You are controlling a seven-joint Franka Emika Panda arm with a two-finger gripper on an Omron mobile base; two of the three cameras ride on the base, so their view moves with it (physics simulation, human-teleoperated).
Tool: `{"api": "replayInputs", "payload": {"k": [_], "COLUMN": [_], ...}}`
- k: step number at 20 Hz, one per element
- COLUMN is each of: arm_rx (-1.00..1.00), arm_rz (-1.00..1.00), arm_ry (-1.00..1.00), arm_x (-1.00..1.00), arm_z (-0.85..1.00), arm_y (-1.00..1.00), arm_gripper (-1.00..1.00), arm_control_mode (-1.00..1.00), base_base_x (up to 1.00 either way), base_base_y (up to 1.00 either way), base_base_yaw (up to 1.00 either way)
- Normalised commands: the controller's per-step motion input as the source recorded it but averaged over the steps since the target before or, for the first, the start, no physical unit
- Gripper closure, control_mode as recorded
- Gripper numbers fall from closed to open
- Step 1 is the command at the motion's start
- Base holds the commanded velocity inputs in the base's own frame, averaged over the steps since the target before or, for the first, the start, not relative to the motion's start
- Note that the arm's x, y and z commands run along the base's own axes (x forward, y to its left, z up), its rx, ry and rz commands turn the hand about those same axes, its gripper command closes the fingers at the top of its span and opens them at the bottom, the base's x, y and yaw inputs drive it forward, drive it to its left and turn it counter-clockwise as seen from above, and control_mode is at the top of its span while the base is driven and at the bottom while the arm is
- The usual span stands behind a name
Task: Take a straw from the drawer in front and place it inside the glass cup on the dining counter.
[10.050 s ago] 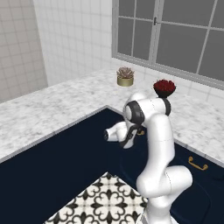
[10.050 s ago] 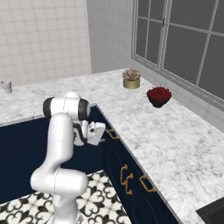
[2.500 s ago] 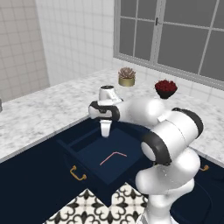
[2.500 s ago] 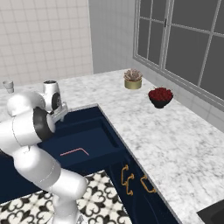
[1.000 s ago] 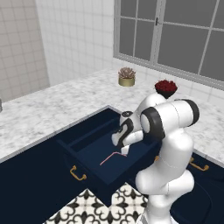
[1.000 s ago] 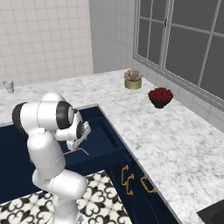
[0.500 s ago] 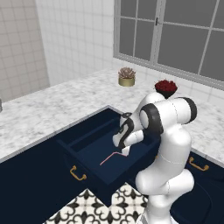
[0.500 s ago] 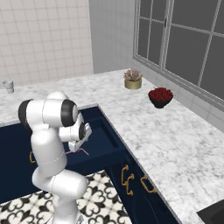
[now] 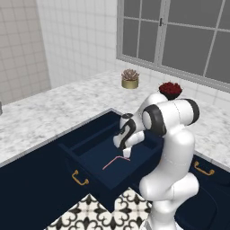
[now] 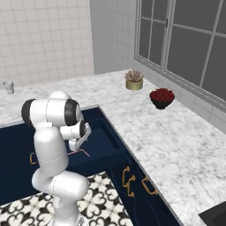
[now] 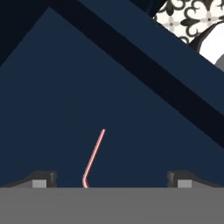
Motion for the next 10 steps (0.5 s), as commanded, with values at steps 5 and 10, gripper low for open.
{"api": "replayInputs", "payload": {"k": [5,10], "arm_rx": [-0.11,-0.07], "arm_rz": [-0.26,-0.23], "arm_ry": [0.00,0.00], "arm_x": [0.00,0.00], "arm_z": [-0.57,-0.55], "arm_y": [0.52,0.68], "arm_gripper": [-1.00,-1.00], "arm_control_mode": [-1.00,-1.00], "base_base_x": [0.00,0.00], "base_base_y": [0.00,0.00], "base_base_yaw": [0.00,0.00]}}
